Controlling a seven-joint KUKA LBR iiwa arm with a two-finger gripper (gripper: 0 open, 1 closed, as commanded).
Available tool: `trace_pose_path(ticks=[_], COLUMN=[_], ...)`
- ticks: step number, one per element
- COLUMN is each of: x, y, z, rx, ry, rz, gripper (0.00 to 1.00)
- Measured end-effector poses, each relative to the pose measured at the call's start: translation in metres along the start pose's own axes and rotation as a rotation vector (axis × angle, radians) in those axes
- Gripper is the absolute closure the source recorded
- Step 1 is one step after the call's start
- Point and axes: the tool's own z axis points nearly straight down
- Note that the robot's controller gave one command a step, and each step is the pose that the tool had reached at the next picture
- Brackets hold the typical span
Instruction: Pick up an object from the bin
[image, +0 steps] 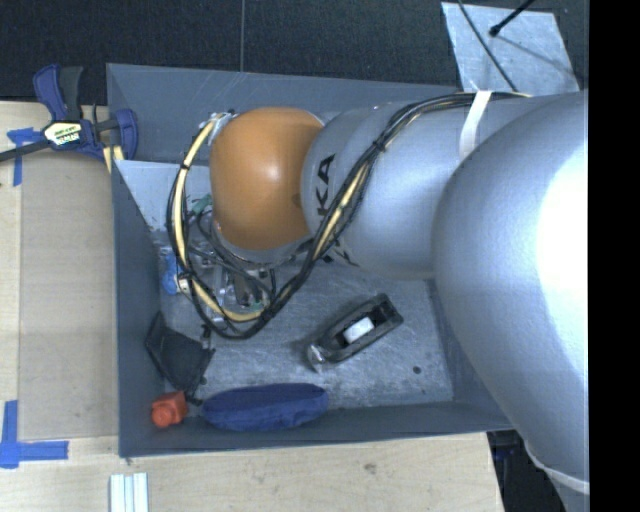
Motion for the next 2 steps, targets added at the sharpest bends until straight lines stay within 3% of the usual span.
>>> trace_pose_path(ticks=[1,2], x=[0.0567,0.0591], y=[0.0215,0.0199], z=[0.0819,0.0841], rx=[-0.003,-0.001], ry=[-0.012,-0.003], rz=[-0.329,-0.328], gripper=[0.0,1.0])
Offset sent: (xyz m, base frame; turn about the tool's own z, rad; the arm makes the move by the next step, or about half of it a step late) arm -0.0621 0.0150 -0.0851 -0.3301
